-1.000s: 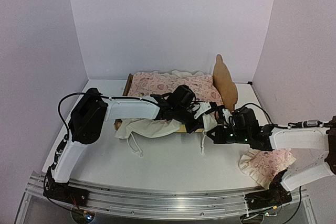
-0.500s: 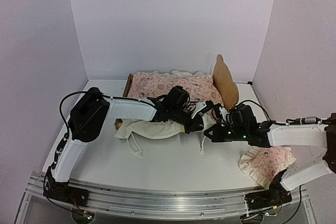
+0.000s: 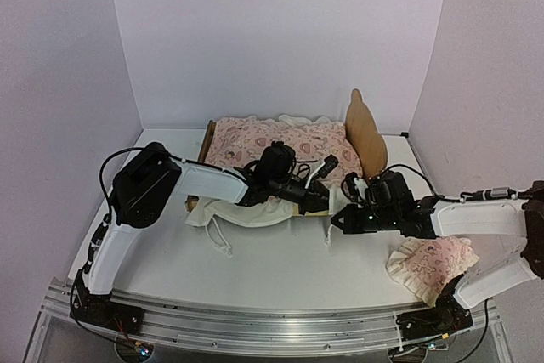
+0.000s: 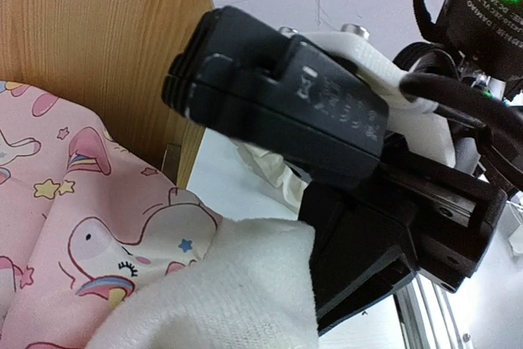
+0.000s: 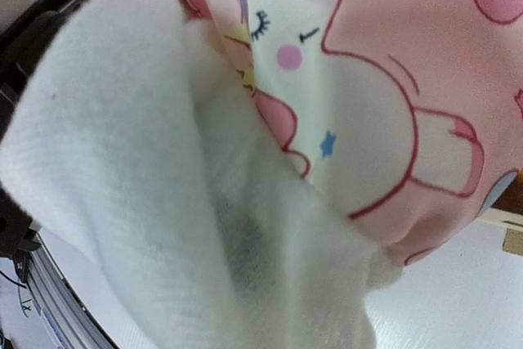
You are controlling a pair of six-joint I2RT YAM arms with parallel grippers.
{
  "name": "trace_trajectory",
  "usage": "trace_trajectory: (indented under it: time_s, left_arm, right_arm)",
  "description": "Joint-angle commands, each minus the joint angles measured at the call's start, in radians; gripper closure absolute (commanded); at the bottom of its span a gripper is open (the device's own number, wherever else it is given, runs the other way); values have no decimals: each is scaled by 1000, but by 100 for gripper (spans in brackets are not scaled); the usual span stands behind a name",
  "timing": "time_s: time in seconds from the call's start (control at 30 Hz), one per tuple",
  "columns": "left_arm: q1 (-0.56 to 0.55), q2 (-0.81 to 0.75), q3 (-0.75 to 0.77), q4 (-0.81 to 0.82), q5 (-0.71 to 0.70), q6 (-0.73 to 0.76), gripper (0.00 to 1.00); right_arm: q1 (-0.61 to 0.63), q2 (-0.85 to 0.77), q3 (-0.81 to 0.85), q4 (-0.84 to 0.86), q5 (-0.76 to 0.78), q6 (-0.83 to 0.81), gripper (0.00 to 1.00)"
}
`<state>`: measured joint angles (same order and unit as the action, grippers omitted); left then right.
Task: Set up the pet bed
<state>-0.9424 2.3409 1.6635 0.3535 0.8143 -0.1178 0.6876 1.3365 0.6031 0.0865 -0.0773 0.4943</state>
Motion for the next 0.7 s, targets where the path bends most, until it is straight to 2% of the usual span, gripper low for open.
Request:
trace_trajectory:
  time_s: [0.0, 0.27, 0.47, 0.67]
  left_arm:
    - [-42, 27, -109, -55, 100, -162, 100]
    - [-42, 21, -142, -110, 103, -157, 100]
    - [-26, -40, -179, -235, 73, -69, 100]
    - [-25, -88, -160, -193, 78, 14, 100]
  right_arm:
    - [-2, -16, 44, -10, -16, -1, 100]
    - [-2, -35, 48, -39, -11, 11, 100]
    - [-2, -50, 57, -85, -9, 11, 100]
    - [-2, -54, 56, -85, -35, 3, 100]
